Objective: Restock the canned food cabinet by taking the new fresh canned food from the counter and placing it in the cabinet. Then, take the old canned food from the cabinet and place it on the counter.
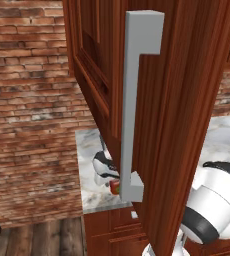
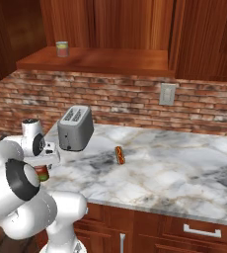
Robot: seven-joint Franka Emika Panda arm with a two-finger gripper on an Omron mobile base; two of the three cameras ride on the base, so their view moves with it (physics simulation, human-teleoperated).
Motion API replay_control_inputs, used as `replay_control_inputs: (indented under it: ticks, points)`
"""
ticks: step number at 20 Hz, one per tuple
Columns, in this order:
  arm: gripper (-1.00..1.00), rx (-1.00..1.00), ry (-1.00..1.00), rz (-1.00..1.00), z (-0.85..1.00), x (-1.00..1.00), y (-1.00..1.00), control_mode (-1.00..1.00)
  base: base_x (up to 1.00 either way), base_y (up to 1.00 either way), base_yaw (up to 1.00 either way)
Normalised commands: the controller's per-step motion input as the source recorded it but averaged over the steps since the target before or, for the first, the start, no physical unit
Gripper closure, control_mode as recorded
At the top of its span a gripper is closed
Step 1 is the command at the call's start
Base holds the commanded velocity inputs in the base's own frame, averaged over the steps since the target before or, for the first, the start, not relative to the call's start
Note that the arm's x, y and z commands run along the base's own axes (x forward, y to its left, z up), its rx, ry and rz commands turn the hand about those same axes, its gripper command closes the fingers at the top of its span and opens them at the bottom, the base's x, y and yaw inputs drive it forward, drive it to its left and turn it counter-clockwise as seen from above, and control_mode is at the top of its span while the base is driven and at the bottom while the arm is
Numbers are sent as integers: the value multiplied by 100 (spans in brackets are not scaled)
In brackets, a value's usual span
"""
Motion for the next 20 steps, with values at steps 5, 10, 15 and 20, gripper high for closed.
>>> replay_control_inputs:
  ticks: [5, 10, 15, 20]
  points:
    - [100, 0, 0, 0, 0, 0, 1, -100, 0, 0, 0]
    - [100, 1, -7, 0, 1, -56, -64, -100, 0, 0, 0]
    - [100, 5, -33, 0, 29, -100, -100, -100, 0, 0, 0]
    - [100, 10, -44, 0, 81, -98, -99, -100, 0, 0, 0]
